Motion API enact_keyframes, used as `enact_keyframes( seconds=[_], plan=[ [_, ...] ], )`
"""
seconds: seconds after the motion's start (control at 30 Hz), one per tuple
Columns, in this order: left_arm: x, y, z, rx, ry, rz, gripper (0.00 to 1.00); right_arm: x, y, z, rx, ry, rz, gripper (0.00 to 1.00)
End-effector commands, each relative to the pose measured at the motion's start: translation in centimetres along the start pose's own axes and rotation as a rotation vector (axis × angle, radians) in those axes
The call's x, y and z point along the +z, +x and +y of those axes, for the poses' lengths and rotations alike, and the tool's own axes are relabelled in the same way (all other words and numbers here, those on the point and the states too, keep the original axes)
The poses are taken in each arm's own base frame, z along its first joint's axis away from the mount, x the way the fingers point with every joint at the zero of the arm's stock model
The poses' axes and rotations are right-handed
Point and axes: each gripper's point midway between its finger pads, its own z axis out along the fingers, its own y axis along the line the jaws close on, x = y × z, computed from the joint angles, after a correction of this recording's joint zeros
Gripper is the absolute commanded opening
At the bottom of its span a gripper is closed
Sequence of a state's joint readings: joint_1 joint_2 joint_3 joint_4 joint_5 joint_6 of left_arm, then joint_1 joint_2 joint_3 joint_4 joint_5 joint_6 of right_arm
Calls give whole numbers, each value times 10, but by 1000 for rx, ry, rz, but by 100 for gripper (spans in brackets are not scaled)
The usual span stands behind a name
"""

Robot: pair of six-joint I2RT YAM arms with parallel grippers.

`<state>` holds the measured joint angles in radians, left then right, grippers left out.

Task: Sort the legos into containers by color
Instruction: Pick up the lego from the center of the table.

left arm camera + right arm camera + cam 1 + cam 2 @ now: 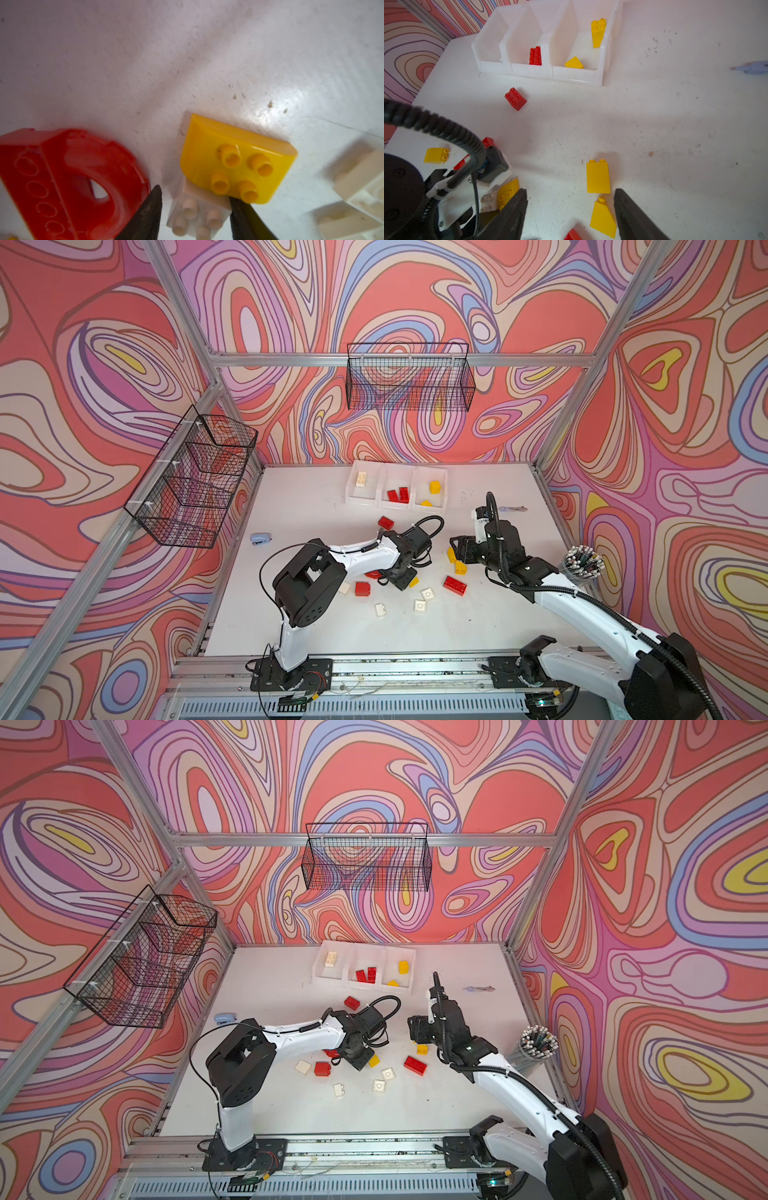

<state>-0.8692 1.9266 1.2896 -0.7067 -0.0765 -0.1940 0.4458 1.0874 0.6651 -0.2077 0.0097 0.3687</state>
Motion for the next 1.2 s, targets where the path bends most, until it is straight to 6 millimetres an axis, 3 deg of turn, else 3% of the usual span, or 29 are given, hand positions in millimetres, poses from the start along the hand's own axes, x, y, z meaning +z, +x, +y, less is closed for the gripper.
enact_keyframes(
  seconds=[0.0, 0.5, 0.8, 0.97, 1.17],
  plan=[
    [2, 2, 2, 4, -7, 17, 50, 0, 0, -1, 6, -6, -12, 70],
    [-2, 22, -9, -80, 73, 9, 38, 1, 1, -1, 3, -8, -12, 70],
    [-8, 14, -8, -106, 60, -17, 26, 2, 4, -1, 4, -13, -4, 70],
    [-21, 5, -2, -117, 37, -50, 22, 2, 5, 2, 2, -31, -1, 70],
    [-55, -8, 13, -151, 8, -134, 22, 3, 9, 9, 7, -71, 14, 70]
  ],
)
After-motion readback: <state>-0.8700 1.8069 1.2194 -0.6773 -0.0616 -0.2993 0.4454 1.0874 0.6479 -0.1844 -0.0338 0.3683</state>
